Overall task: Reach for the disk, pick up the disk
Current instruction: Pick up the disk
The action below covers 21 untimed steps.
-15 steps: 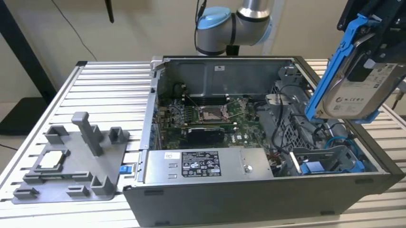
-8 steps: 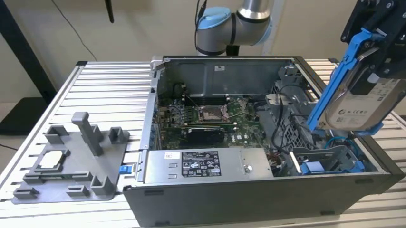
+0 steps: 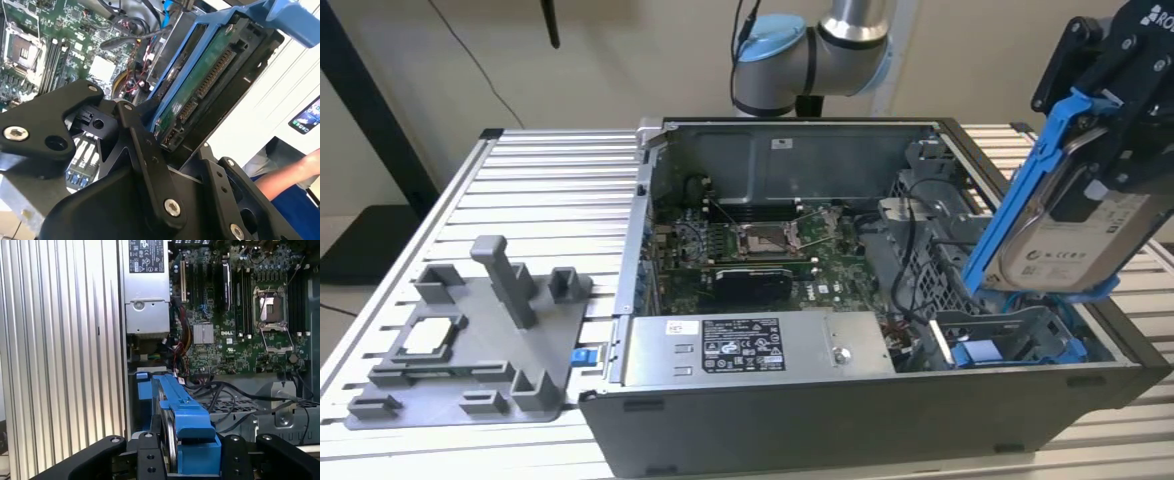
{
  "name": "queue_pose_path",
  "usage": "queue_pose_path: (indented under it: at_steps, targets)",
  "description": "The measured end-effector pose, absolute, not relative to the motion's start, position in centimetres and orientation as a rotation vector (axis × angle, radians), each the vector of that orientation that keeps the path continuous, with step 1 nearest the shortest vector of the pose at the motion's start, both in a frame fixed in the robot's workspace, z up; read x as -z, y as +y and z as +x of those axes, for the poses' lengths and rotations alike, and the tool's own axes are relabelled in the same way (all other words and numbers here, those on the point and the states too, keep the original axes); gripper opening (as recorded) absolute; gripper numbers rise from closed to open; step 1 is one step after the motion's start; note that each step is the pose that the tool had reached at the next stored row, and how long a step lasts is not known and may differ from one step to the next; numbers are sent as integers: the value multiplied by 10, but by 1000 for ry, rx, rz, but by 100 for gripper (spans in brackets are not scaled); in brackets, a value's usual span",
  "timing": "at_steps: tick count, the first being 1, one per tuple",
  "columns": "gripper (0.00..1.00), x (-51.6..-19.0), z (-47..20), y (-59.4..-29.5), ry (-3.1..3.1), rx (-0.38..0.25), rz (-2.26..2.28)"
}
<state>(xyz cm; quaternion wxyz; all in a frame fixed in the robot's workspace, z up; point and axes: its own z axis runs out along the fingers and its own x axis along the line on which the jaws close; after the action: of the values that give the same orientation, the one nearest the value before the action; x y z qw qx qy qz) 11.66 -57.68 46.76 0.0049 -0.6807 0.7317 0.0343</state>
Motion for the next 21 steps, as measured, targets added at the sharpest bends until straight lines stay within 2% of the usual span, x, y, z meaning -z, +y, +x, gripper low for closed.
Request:
queue_pose_path:
  at_steps: [21]
  targets:
    - [0, -430, 119, -577, 2257, -112, -2174]
